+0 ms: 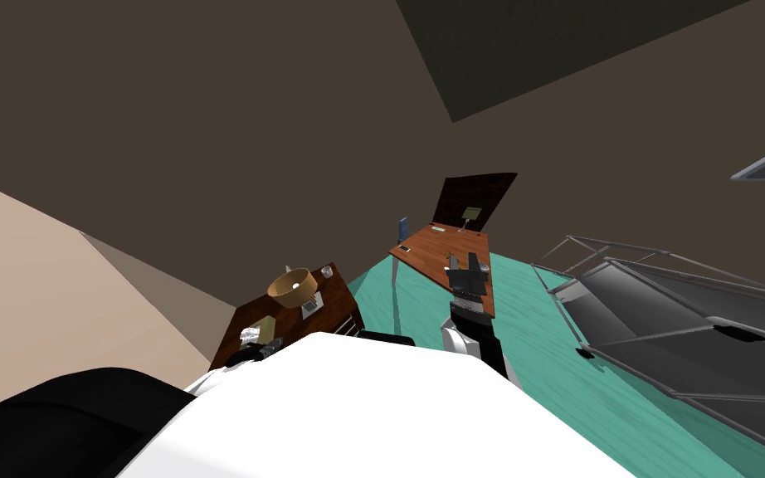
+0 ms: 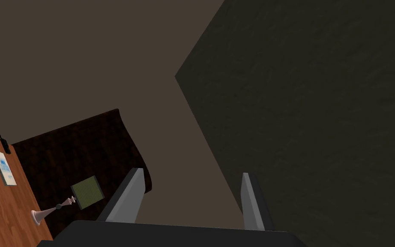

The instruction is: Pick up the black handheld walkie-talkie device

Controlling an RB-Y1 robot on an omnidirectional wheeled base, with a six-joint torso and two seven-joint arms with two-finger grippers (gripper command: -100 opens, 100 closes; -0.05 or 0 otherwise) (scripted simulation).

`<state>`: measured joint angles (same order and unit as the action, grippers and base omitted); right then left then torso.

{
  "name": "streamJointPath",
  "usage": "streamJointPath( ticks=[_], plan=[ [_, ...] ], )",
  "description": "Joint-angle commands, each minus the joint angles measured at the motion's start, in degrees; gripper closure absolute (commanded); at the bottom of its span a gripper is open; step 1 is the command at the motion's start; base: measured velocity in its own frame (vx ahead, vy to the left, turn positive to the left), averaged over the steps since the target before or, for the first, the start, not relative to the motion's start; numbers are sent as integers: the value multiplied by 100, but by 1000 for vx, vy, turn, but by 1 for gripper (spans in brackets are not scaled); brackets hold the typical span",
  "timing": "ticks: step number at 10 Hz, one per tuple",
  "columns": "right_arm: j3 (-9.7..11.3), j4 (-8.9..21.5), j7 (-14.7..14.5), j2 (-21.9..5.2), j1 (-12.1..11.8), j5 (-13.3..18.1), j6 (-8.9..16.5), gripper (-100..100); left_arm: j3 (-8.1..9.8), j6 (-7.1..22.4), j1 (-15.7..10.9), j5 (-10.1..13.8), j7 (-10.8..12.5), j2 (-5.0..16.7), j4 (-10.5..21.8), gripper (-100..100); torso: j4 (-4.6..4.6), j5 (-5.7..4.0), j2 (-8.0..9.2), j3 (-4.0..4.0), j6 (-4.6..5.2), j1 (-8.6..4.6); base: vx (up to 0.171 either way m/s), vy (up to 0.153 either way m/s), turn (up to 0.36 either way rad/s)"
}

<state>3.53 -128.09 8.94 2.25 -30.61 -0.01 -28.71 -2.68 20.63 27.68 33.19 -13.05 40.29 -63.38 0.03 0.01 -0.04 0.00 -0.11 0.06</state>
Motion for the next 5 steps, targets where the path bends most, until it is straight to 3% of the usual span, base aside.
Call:
streamJointPath(
  ticks=[1, 3, 4, 5],
  plan=[
    [0, 0, 0, 0, 0, 0, 0, 0, -2, 29, 157, 160, -36, 146, -204, 100, 0, 0, 0, 0, 0, 0, 18, -24, 82],
    [0, 0, 0, 0, -1, 0, 0, 0, 7, 78, 316, 291, -69, 282, -425, 100, -1, -5, -7, -4, -5, -20, 35, -55, 88],
    [0, 0, 0, 1, 0, 0, 0, 0, -4, 44, 260, 251, -64, 235, -328, 100, -1, -7, -8, -4, -3, -27, 12, -28, 16],
    [0, 0, 0, 0, 0, 0, 0, 0, -5, 48, 269, 260, -68, 241, -340, 0, 0, -5, -5, -3, 0, -17, 2, -6, -1]
  ],
)
